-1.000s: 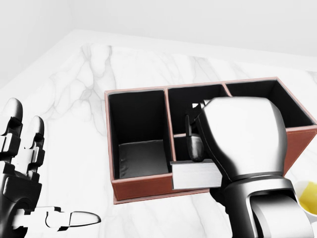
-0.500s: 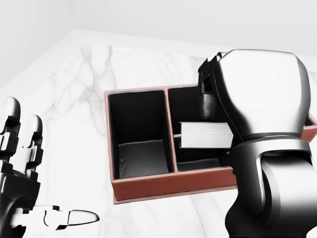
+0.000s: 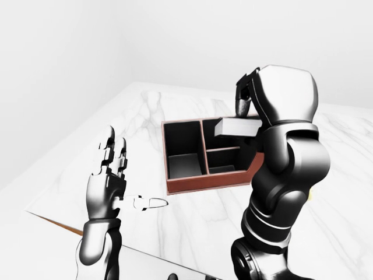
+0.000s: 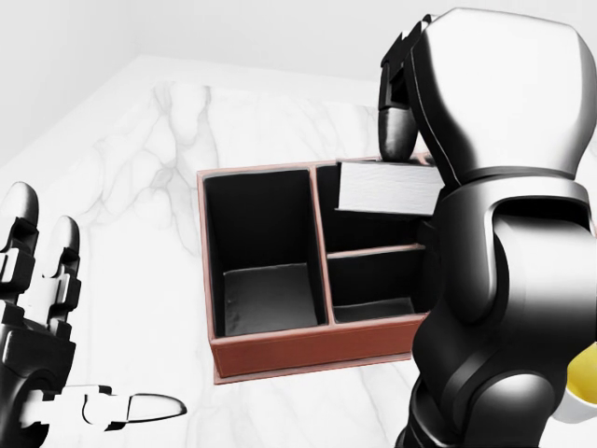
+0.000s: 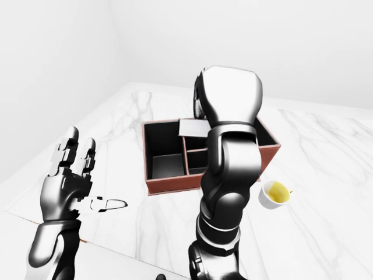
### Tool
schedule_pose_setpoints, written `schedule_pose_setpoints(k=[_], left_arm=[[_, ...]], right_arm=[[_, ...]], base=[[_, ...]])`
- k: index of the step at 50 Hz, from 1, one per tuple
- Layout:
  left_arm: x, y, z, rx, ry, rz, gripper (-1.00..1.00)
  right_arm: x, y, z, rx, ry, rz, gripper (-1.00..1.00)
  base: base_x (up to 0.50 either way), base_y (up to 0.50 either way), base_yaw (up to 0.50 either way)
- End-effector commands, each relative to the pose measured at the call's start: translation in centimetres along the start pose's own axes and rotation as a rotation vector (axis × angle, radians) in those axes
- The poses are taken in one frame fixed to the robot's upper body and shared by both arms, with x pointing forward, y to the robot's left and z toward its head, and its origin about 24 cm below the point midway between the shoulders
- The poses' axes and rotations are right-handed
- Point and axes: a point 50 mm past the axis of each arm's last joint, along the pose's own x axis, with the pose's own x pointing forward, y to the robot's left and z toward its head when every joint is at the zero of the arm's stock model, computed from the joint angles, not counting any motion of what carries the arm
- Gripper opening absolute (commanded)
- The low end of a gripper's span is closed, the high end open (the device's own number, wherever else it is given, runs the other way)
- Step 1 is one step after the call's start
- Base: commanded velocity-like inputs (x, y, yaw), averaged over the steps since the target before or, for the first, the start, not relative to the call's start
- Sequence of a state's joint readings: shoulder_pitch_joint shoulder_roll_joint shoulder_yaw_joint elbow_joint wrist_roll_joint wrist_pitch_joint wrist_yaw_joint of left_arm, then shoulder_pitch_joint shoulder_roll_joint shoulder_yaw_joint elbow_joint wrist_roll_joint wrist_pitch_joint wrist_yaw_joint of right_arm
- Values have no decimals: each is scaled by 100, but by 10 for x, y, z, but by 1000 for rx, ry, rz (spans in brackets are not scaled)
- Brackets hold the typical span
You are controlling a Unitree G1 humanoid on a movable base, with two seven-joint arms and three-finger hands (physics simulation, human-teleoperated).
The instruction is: Pick up the book and place it in the front compartment of the caddy.
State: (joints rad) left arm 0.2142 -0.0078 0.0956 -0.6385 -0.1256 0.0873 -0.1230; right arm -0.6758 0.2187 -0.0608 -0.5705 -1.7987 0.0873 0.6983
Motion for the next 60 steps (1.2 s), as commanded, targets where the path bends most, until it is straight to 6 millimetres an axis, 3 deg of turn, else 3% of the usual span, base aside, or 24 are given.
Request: schedule_pose_setpoints(k=[1,12,29,43,60], left_arm=[[0,0,0,-1,2,0,100],[0,1,1,-1,-4,1,100],[-1,0,0,0,-1,-1,100],[0,1,0,0,0,0,100],[1,1,0,0,-2,1,100]], right_arm=[[10,-12,7,32,18,-32,-100],[19,-21,18,54,4,-47,-100],[35,-18,26,-45,-95,-33,-100],[45,-5,34,-135,-197,28,-100],[50,-5,34,-162,-215,32,-100]], base=[[0,0,0],[0,0,0],[0,0,0],[0,0,0],[0,0,0]])
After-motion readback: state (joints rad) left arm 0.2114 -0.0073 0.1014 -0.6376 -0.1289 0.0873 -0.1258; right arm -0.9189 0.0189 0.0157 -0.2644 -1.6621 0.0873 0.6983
